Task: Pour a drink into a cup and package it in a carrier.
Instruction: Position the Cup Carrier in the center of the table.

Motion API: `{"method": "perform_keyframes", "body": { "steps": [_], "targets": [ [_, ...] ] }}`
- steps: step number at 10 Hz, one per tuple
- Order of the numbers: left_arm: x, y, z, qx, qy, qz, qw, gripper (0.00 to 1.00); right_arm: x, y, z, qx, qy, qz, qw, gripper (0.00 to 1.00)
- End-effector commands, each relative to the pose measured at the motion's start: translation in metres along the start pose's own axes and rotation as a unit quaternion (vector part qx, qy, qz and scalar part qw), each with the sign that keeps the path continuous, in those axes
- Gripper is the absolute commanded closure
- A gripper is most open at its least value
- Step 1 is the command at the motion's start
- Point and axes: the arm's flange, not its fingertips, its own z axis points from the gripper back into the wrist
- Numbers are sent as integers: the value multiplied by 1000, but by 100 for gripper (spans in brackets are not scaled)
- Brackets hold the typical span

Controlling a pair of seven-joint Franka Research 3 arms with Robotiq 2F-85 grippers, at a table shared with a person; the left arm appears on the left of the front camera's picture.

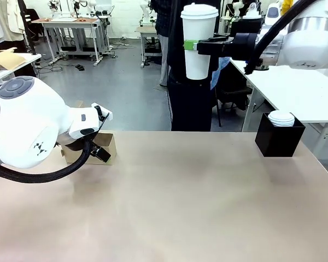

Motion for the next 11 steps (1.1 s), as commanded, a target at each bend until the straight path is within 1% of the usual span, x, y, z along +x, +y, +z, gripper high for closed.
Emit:
{"method": "perform_keyframes", "body": {
  "steps": [1,2,3,4,5,7,8,9,11],
  "targets": [
    [0,1,0,-1,0,1,1000,0,4,0,-2,-7,0,2,1000,19],
    [0,0,0,0,0,0,1000,0,4,0,-2,-7,0,2,1000,19],
    [9,5,12,-2,7,4,1000,0,4,0,-2,-7,0,2,1000,19],
    [17,7,30,-4,23,28,999,0,4,0,-2,-7,0,2,1000,19],
    [30,3,46,-6,24,48,999,0,4,0,-2,-7,0,2,1000,19],
    [53,7,92,3,43,95,995,0,4,0,-2,-7,0,2,1000,19],
    [65,18,119,2,44,112,993,0,4,0,-2,-7,0,2,1000,19],
    [76,30,136,1,46,125,991,0,4,0,-2,-7,0,2,1000,19],
    [100,61,156,6,53,158,986,0,4,0,-2,-7,0,2,1000,19]
  ]
}}
